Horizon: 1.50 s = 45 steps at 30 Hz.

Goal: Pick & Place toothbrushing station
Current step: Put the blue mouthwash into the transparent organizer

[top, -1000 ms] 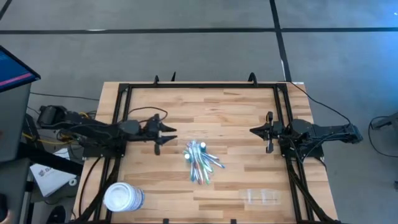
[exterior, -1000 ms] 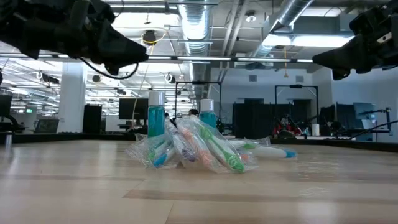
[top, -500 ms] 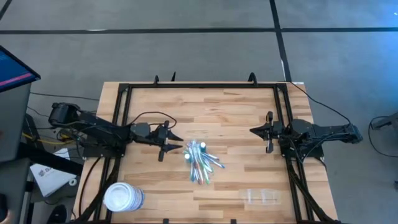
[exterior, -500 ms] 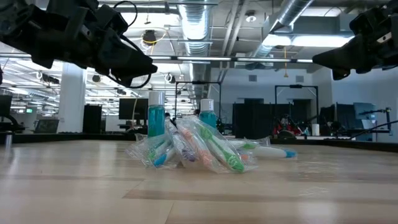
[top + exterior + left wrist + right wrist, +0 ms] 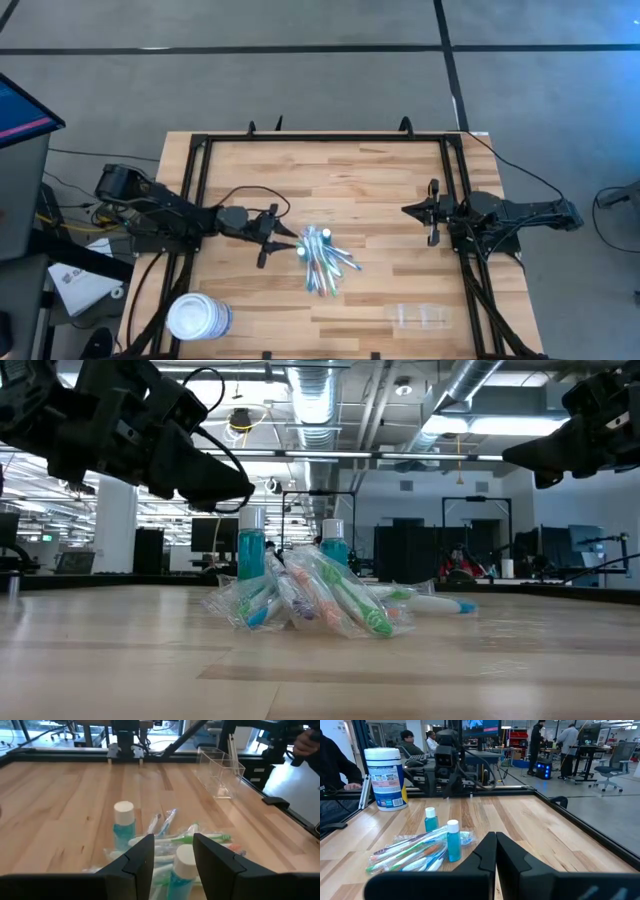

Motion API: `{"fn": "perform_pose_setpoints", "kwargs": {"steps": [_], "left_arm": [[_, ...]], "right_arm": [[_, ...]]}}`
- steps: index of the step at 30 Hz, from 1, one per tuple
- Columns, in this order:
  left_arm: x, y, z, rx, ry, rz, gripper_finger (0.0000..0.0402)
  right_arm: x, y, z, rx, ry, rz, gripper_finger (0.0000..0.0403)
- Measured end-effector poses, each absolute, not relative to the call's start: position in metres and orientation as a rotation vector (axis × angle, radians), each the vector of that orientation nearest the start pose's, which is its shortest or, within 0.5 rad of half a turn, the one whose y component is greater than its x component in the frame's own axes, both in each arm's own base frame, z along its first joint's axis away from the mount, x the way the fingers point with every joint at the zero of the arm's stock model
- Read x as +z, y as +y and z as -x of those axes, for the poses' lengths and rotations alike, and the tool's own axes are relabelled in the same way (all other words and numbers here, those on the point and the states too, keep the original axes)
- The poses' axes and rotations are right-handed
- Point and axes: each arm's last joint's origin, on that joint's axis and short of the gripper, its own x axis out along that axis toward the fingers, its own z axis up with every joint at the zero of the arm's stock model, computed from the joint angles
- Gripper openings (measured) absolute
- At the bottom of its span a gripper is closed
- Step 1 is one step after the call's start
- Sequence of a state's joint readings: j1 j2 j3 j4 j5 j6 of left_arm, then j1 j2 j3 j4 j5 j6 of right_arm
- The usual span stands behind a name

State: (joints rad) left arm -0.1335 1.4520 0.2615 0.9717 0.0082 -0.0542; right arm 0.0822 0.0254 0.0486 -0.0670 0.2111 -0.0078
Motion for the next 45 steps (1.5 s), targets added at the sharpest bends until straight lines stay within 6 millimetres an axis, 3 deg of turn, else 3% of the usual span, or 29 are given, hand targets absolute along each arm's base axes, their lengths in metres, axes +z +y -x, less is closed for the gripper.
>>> {"fn": "perform_pose_setpoints", "kwargs": {"steps": [11,24,38,45], "left_arm": [[0.129,-0.039,-0.246,-0.145,0.265,0.035,0.0131],[0.131,-0.039,-0.247,-0.139,0.257,0.035,0.0133],[0.131,-0.039,-0.247,-0.142,0.258,0.036,0.0201],[0.13,-0.039,-0.246,-0.142,0.262,0.039,0.021]], "right_arm": [[0.172,0.001,-0.096,-0.153,0.043,0.015,0.0],[0.172,0.001,-0.096,-0.154,0.043,0.015,0.0],[0.172,0.001,-0.096,-0.154,0.044,0.015,0.0],[0.172,0.001,-0.096,-0.154,0.043,0.015,0.0]]}}
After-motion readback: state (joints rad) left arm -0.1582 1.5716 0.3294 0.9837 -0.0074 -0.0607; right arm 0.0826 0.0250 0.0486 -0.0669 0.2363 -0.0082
